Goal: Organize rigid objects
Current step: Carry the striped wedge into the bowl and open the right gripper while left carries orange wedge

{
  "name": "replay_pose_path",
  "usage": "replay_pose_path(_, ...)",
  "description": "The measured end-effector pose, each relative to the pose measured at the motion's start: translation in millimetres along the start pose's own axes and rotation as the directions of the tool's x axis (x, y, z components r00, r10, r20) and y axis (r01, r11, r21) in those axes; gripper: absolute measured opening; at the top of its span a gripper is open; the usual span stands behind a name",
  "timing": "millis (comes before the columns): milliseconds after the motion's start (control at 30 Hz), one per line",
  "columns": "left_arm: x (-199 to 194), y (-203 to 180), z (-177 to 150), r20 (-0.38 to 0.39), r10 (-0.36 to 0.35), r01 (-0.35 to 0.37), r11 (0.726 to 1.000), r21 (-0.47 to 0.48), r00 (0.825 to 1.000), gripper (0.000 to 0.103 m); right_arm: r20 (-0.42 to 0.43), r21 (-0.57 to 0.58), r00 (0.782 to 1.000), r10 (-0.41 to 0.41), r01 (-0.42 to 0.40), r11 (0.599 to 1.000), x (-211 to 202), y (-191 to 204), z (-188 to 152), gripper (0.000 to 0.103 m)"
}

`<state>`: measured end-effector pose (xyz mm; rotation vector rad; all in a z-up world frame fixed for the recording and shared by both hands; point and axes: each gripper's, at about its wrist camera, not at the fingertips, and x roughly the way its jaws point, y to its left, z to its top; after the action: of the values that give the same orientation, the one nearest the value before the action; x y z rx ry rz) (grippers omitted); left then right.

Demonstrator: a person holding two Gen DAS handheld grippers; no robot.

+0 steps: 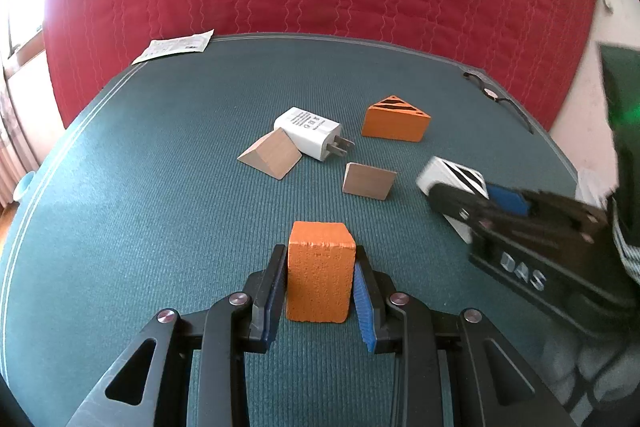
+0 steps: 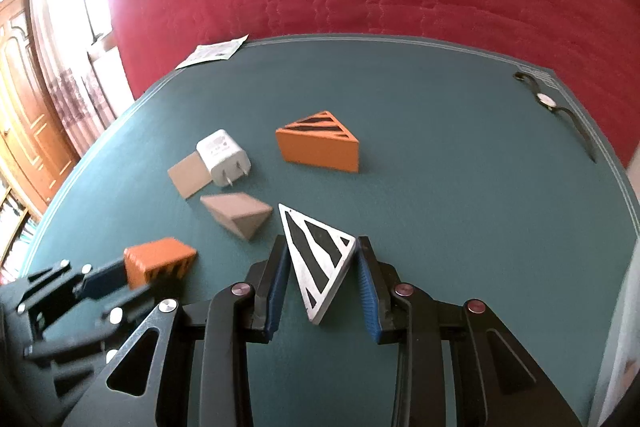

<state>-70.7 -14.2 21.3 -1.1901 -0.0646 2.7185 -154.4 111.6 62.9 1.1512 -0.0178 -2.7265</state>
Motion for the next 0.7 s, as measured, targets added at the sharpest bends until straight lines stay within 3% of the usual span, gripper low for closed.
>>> replay_pose_path(300, -1, -1, 0, 0.012, -0.014, 0.014, 1.000, -0.007, 1.000, 0.033, 0.010, 0.079, 1.000, -0.011, 0.010, 0.997, -34, -20, -29, 0.034)
replay_pose_path(700, -4, -7, 1, 0.036, -0.046, 0.047, 0.999, -0.001, 0.998, 0.032, 0.042, 0.147, 0.998, -0.047, 0.040, 0.988, -70, -47, -44, 0.031)
